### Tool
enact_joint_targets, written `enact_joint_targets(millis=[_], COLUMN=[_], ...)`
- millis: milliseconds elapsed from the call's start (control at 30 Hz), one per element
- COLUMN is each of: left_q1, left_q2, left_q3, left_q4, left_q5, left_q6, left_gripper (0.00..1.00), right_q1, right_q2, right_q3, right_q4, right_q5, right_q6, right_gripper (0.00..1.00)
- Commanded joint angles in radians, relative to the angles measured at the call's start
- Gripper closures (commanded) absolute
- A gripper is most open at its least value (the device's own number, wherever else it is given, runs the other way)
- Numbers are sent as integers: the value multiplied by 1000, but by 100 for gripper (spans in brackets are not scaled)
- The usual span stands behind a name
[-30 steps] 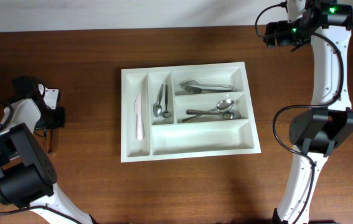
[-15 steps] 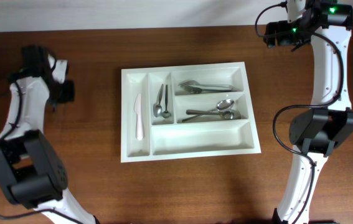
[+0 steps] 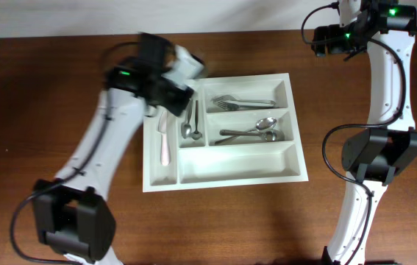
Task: Pack container
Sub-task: 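Carry the tongs into the tray's bottom compartment and release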
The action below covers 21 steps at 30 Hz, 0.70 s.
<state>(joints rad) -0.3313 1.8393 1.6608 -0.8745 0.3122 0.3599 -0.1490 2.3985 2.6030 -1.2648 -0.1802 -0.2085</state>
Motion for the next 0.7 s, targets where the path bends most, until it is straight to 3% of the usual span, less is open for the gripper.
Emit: enact_joint_targets(millis=[0,167,367,467,667], left_q1=[-150,-330,-401,-420,-419], left_q2=[-14,-6,20,42,63], left_q3=[6,-27,-135,-200,-209], left_q4=[-9,-9,-1,-2,-1], left_q5=[20,-74,-73,-74,-73], left_q6=[117,117,143,314,432], left_gripper=[98,98,98,98,98], right_q1=[4,4,4,4,4], right_q2=[-24,-24,-24,-24,-24], right_q3=[18,18,18,18,18], right_q4=[0,0,0,0,0], right_q5=[9,9,9,9,9], right_q6=[8,8,8,8,8], right_gripper=[1,1,1,1,2])
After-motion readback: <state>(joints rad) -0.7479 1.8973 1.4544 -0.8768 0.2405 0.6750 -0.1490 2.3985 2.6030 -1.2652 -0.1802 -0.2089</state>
